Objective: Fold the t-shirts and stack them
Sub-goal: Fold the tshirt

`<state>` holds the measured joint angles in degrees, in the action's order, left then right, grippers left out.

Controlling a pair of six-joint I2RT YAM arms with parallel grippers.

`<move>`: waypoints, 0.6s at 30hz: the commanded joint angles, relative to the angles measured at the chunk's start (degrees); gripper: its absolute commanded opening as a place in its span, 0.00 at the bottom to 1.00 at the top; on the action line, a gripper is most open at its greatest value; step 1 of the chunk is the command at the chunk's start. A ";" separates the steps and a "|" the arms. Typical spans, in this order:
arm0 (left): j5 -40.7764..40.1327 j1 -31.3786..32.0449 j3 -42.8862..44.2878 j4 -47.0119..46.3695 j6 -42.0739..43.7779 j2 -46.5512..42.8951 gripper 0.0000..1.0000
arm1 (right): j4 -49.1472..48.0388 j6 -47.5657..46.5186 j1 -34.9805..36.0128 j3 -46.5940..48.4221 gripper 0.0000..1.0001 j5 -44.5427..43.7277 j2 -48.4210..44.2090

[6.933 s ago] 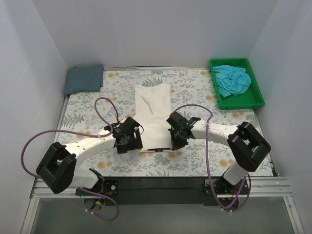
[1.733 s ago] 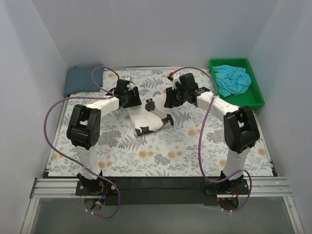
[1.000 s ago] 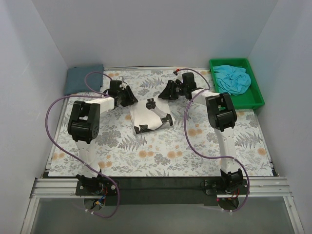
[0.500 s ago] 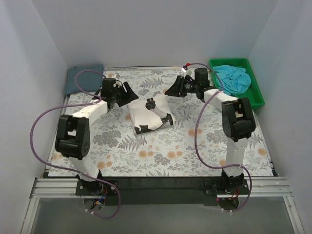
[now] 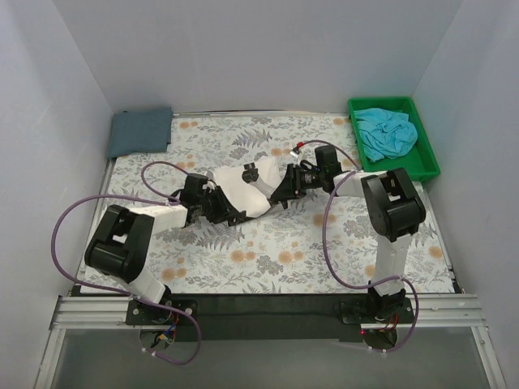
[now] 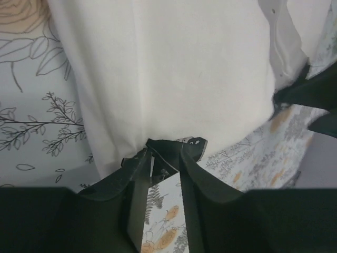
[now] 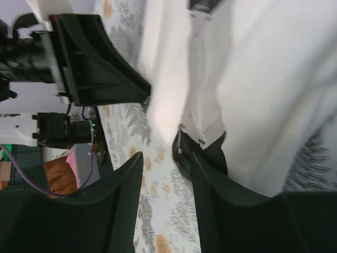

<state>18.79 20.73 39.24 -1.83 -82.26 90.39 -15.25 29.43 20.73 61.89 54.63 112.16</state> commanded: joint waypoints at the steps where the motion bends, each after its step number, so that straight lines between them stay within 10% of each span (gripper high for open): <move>1: -2.08 -0.34 -1.01 -4.59 -1.76 4.07 0.26 | -1.28 -3.67 -1.92 -2.55 0.40 1.09 4.99; 12: -2.71 -2.98 -4.35 1.56 2.71 0.14 0.16 | -2.77 -2.36 -2.01 -15.90 0.39 -5.58 -2.97; 18: -0.94 -2.98 -3.56 4.81 4.04 -8.27 0.31 | -2.42 -0.08 -1.31 -15.32 0.39 -6.64 -12.22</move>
<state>19.59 18.35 35.81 -2.09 -81.01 87.53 -18.70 28.67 19.27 45.04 50.74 103.92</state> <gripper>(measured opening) 0.288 0.390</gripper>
